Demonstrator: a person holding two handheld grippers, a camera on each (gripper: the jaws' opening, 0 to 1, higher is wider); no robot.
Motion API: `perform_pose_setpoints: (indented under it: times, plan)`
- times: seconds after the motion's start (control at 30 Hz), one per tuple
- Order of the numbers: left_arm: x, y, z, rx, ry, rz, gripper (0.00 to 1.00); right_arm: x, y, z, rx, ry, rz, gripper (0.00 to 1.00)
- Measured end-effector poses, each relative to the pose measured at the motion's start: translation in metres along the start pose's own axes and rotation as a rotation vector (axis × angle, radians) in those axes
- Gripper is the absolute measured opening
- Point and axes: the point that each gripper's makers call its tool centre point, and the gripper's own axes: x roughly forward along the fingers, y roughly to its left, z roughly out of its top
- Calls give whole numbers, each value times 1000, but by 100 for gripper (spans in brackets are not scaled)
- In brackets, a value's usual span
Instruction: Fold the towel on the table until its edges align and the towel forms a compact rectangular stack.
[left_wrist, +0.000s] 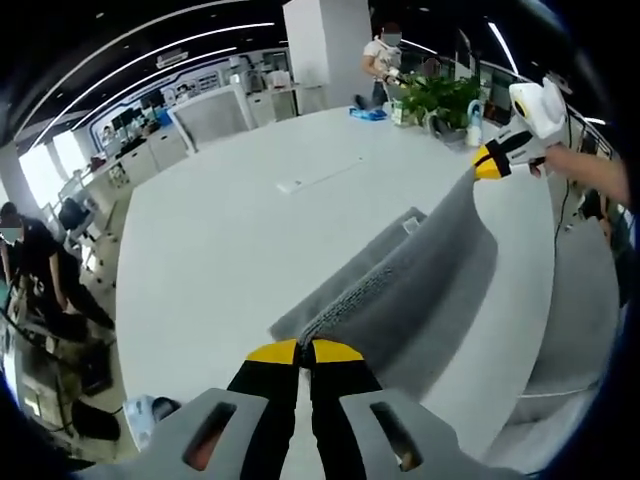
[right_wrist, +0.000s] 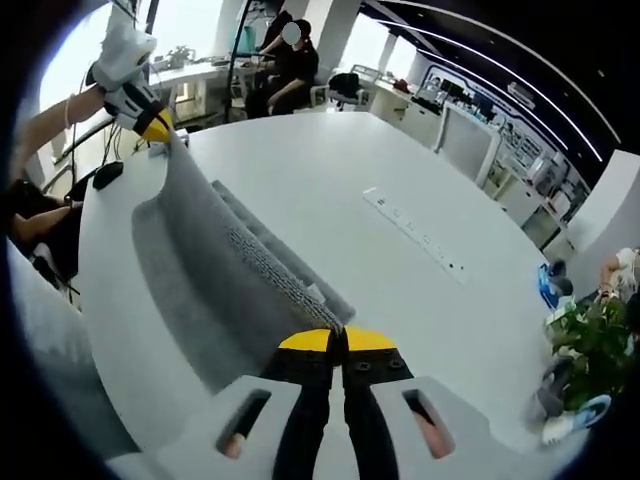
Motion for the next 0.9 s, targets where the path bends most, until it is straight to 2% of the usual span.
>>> perform_pose_setpoints:
  times: [0.47, 0.7, 0.9]
  plan:
    - [54, 13, -21, -54, 91, -21, 3, 57, -7, -12, 52, 56, 27, 0]
    - [73, 19, -30, -18, 111, -6, 3, 78, -10, -16, 143, 63, 45, 0]
    - [81, 21, -38, -52, 125, -19, 3, 91, -10, -20, 161, 77, 40, 0]
